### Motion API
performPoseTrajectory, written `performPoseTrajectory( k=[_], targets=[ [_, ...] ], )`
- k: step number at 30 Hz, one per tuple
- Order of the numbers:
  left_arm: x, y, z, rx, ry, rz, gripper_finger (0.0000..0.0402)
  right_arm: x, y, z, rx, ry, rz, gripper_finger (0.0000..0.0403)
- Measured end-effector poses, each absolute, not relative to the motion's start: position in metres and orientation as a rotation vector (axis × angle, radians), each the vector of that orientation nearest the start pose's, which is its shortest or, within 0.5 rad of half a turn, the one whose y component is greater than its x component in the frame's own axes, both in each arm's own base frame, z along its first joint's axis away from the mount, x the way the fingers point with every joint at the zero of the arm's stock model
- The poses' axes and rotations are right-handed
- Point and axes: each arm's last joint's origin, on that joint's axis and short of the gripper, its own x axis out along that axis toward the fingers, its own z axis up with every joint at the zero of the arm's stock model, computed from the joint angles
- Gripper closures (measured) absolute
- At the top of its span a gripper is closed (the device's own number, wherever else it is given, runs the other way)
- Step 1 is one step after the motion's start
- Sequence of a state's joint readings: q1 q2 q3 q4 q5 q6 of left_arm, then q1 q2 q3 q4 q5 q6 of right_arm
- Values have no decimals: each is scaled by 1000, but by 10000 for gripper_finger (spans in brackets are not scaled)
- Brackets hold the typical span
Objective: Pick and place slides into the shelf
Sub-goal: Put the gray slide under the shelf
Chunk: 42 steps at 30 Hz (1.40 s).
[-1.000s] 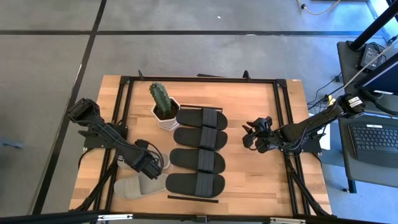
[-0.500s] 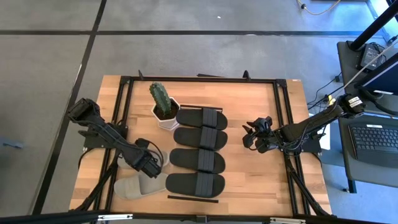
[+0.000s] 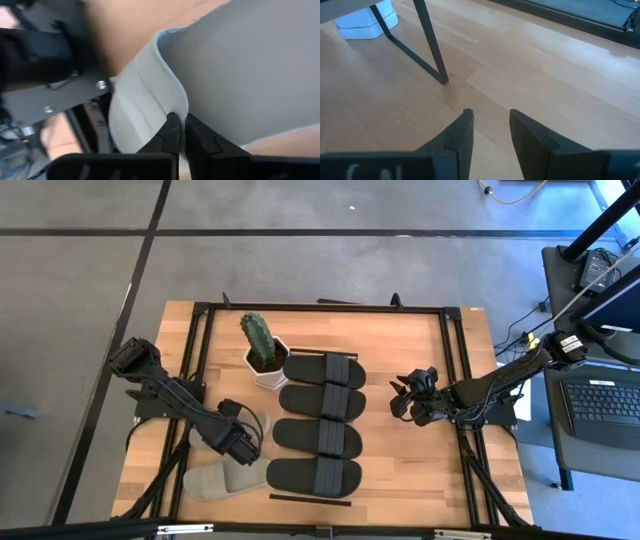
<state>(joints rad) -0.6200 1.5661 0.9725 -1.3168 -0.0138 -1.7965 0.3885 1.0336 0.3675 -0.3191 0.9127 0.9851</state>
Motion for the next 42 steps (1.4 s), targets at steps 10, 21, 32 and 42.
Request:
performPoseTrajectory(
  k=[10, 21, 32, 42],
  targets=[
    [184, -132, 236, -435, 1429, 1153, 399, 158, 40, 155, 312, 465, -789, 275],
    [201, -140, 275, -427, 1347, 936, 400, 159, 40, 155, 313, 465, -789, 275],
    [201, -142, 277, -318, 1510, 738, 401, 159, 40, 155, 315, 463, -788, 275],
    [197, -148, 277, -397, 1759, 566, 401, 159, 40, 155, 316, 462, -788, 275]
  ],
)
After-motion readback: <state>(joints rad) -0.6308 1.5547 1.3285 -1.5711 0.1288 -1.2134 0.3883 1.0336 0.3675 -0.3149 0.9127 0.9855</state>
